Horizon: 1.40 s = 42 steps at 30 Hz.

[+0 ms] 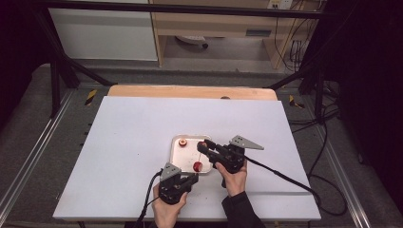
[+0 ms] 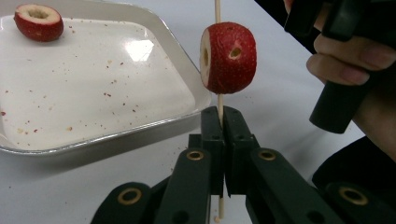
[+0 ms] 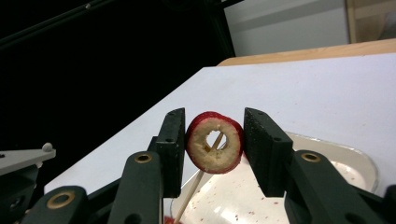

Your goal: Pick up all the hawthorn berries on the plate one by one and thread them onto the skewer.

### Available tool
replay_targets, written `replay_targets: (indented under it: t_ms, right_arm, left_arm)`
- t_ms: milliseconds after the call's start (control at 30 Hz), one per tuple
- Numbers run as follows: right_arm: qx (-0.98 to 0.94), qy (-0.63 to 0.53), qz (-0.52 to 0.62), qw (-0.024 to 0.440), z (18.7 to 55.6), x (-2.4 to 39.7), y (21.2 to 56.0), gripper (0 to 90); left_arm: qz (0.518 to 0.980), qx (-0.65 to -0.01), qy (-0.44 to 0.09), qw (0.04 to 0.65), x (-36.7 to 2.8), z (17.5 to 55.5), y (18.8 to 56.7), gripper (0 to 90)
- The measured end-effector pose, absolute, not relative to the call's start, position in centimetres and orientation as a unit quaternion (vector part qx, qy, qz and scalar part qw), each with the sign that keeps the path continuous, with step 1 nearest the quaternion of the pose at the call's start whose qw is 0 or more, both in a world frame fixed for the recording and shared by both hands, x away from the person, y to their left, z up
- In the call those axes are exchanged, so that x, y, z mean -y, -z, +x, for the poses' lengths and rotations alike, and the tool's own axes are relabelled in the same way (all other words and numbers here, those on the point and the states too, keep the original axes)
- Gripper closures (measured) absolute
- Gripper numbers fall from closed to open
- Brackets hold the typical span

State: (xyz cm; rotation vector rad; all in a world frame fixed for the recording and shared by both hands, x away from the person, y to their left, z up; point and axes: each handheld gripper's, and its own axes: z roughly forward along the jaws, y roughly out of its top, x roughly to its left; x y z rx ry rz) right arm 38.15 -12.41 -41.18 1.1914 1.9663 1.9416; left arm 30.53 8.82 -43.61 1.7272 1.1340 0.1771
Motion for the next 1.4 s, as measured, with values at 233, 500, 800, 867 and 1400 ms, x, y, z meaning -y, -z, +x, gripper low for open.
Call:
replay_targets:
  t_ms: [233, 500, 800, 867, 1400]
  right_arm:
    - [-0.661, -0.633, 0.400, 0.049, 38.0, 12.2, 41.6, 60.7]
    - [-0.673, -0.620, 0.401, 0.029, 37.7, 11.9, 42.1, 60.7]
    - [-0.684, -0.610, 0.399, 0.024, 37.9, 12.3, 41.6, 54.9]
    - [-0.688, -0.606, 0.398, 0.027, 38.0, 12.6, 41.2, 50.9]
    - [-0.769, -0.506, 0.381, 0.088, 38.5, 14.9, 39.9, 10.4]
  left_arm:
    - [0.718, -0.471, -0.077, 0.507, -9.0, 30.9, 43.6, 88.3]
    - [0.723, -0.467, -0.089, 0.502, -9.1, 31.3, 43.5, 88.3]
    - [0.740, -0.448, -0.106, 0.491, -9.7, 31.5, 43.6, 88.3]
    - [0.743, -0.446, -0.111, 0.486, -10.0, 31.5, 43.6, 88.3]
    - [0.754, -0.442, -0.138, 0.466, -12.4, 31.4, 43.2, 88.3]
